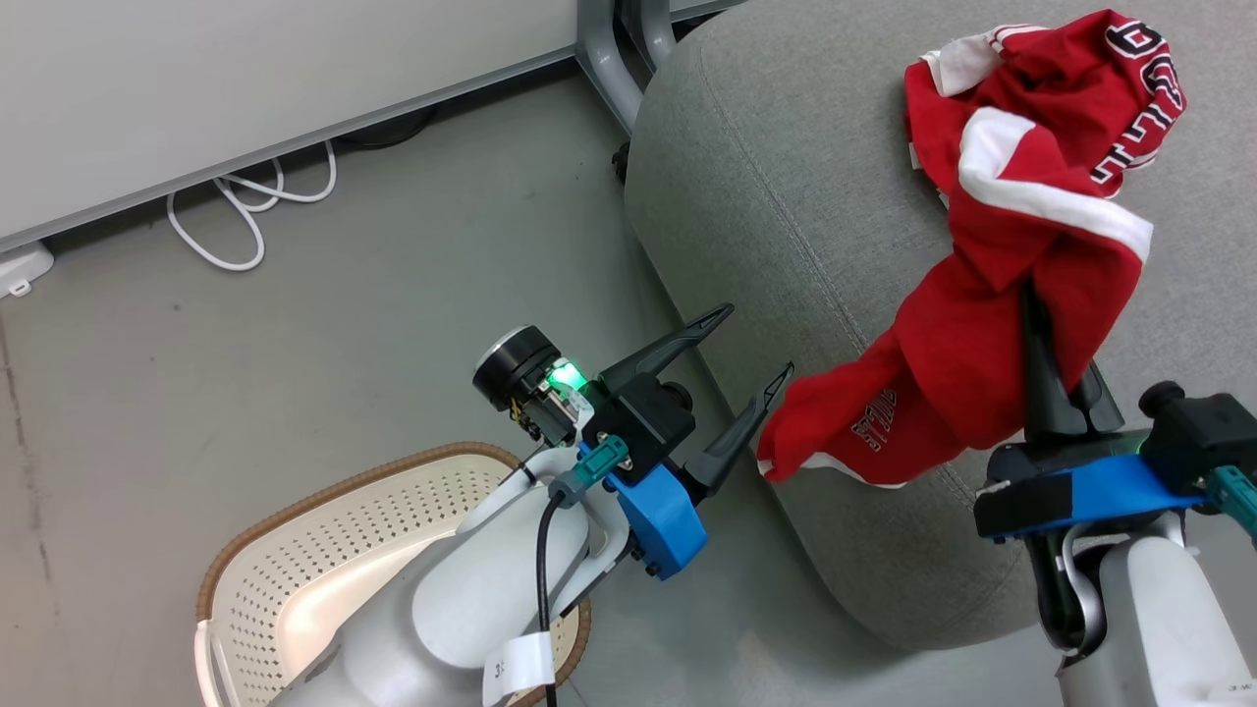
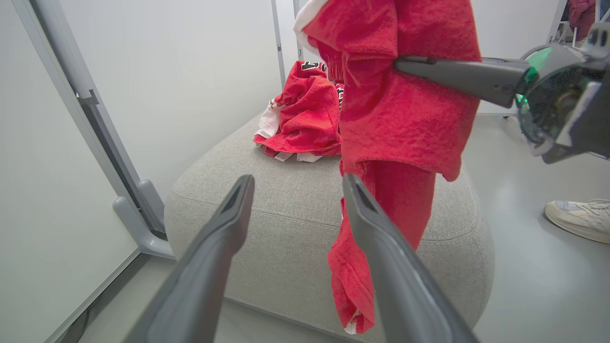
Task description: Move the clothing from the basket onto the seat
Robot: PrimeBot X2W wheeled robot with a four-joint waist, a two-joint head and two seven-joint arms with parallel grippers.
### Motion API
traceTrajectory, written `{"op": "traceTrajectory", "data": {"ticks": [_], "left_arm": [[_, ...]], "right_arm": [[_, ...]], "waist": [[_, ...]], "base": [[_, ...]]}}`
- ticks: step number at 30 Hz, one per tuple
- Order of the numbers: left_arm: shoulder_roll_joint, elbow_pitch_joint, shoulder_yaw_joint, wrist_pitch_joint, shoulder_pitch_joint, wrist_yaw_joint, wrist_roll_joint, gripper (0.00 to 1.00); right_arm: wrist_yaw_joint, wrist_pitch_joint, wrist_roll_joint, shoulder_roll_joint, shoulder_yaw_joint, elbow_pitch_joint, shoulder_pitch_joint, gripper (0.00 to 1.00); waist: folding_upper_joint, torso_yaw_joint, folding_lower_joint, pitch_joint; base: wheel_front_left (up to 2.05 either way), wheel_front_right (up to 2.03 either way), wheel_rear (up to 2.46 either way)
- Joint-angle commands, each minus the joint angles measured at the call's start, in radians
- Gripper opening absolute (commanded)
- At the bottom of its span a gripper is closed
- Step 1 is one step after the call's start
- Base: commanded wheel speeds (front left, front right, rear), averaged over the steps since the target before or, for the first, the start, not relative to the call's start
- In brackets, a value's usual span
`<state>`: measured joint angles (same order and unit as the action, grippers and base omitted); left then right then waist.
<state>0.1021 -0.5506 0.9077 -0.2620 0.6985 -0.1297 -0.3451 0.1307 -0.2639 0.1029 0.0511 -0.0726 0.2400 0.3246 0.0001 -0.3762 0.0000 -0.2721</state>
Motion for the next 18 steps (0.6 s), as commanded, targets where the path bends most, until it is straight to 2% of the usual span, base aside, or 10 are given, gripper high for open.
{"op": "traceTrajectory", "data": {"ticks": [1, 10, 18], "left_arm": [[0.002, -0.003, 0.002, -0.004, -0.008, -0.001, -0.007, 1.00], [0.010, 0.008, 0.002, -0.005, -0.003, -0.001, -0.014, 1.00], [0.023, 0.015, -0.012, -0.004, 0.024, -0.001, 0.003, 1.00]], "right_arm": [[0.000, -0.001, 0.004, -0.001, -0.003, -0.012, -0.023, 0.00], [0.000, -0.001, 0.010, -0.001, 0.003, -0.017, -0.009, 0.00], [0.000, -0.001, -0.005, -0.001, 0.005, -0.038, 0.117, 0.00]], "waist": [[-0.0001, -0.001, 0.0000, 0.002], [-0.0001, 0.005, 0.0000, 0.006], [-0.0001, 0.013, 0.0000, -0.050]], "base": [[0.00, 0.00, 0.00], [0.00, 0.00, 0.00], [0.00, 0.00, 0.00]]}}
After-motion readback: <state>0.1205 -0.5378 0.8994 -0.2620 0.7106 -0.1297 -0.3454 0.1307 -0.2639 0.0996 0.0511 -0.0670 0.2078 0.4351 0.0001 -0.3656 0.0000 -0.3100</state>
